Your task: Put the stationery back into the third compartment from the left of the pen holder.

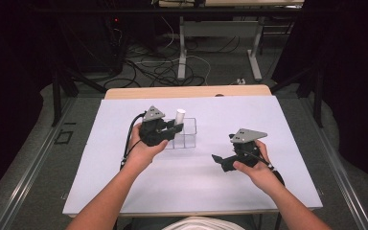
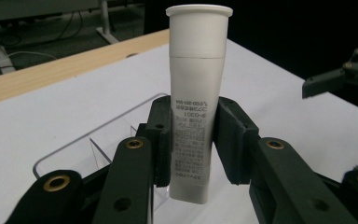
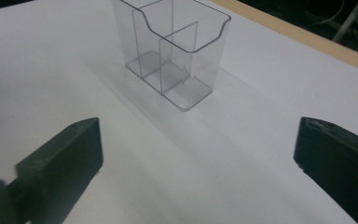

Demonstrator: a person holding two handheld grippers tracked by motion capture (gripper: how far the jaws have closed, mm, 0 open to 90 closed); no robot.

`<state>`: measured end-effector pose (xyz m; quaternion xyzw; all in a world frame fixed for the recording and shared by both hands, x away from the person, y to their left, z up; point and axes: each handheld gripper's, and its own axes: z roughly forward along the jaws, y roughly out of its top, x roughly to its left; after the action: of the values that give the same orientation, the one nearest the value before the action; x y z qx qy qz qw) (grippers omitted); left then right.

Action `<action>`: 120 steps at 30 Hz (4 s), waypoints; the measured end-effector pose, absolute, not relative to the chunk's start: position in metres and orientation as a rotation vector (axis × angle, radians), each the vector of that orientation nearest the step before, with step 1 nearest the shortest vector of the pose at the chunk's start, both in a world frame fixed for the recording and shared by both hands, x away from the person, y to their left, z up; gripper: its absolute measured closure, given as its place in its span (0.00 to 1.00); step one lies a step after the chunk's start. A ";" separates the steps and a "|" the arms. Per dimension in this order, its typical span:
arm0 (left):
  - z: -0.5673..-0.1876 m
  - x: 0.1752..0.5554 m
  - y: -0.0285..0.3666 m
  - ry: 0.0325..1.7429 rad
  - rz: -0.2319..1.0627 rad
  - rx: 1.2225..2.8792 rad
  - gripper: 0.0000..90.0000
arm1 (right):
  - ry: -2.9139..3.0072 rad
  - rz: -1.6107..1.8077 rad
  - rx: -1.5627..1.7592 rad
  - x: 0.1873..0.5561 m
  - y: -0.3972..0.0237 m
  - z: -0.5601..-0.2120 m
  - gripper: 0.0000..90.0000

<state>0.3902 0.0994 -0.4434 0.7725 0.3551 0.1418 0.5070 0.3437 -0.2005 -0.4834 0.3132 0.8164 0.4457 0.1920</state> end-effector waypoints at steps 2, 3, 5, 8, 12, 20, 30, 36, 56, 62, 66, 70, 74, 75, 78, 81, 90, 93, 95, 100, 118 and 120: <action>-0.442 0.392 0.098 0.863 0.358 1.841 0.77 | 2.266 1.257 0.931 0.346 -0.204 -0.485 0.00; -0.441 0.393 0.097 0.867 0.369 1.830 0.77 | 2.265 1.252 0.943 0.346 -0.206 -0.486 0.00; -0.439 0.394 0.095 0.878 0.376 1.802 0.77 | 2.239 1.243 0.981 0.347 -0.210 -0.488 0.00; -0.438 0.396 0.092 0.911 0.382 1.746 0.77 | 2.160 1.220 1.015 0.349 -0.216 -0.491 0.00; -0.439 0.400 0.087 0.923 0.406 1.718 0.77 | 2.105 1.260 1.075 0.351 -0.224 -0.497 0.00; -0.444 0.406 0.078 0.959 0.418 1.654 0.77 | 2.086 1.289 1.175 0.352 -0.231 -0.504 0.00; -0.460 0.412 0.065 0.987 0.423 1.646 0.77 | 2.068 1.312 1.215 0.355 -0.236 -0.509 0.00; -0.473 0.417 0.062 1.026 0.403 1.657 0.77 | 2.073 1.311 1.237 0.356 -0.237 -0.513 0.00; -0.498 0.424 0.054 1.067 0.380 1.732 0.77 | 2.111 1.316 1.228 0.356 -0.234 -0.517 0.00; -0.500 0.424 0.051 1.071 0.367 1.736 0.77 | 2.118 1.316 1.227 0.356 -0.233 -0.518 0.00; -0.503 0.425 0.049 1.076 0.368 1.751 0.77 | 2.126 1.315 1.230 0.356 -0.232 -0.519 0.00; -0.503 0.425 0.049 1.067 0.378 1.759 0.77 | 2.137 1.319 1.225 0.355 -0.231 -0.519 0.00; -0.503 0.425 0.050 1.070 0.377 1.758 0.77 | 2.135 1.321 1.221 0.356 -0.231 -0.520 0.00; -0.503 0.425 0.050 1.070 0.376 1.759 0.77 | 2.139 1.321 1.214 0.356 -0.231 -0.520 0.00; -0.502 0.424 0.049 1.076 0.378 1.761 0.76 | 2.140 1.315 1.218 0.356 -0.230 -0.520 0.00; -0.498 0.421 0.051 1.058 0.400 1.748 0.65 | 2.142 1.316 1.220 0.356 -0.230 -0.520 0.00; -0.481 0.412 0.067 1.025 0.443 1.718 0.43 | 2.127 1.320 1.239 0.356 -0.232 -0.519 0.00; -0.474 0.411 0.074 1.010 0.434 1.718 0.38 | 2.125 1.325 1.239 0.356 -0.233 -0.519 0.00; -0.469 0.410 0.079 1.006 0.413 1.722 0.35 | 2.121 1.324 1.239 0.356 -0.233 -0.518 0.00; -0.454 0.403 0.093 0.982 0.441 1.691 0.33 | 2.111 1.323 1.243 0.356 -0.234 -0.518 0.00; -0.440 0.375 0.155 1.101 0.440 1.696 0.01 | 2.090 1.322 1.261 0.357 -0.238 -0.516 0.00; -0.444 0.372 0.163 1.119 0.449 1.694 0.00 | 2.087 1.315 1.267 0.358 -0.239 -0.516 0.00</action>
<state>0.3721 0.1634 -0.4445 0.7024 0.4640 0.1862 0.5066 0.3579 -0.2385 -0.5156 0.4491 0.7399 0.4663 0.1831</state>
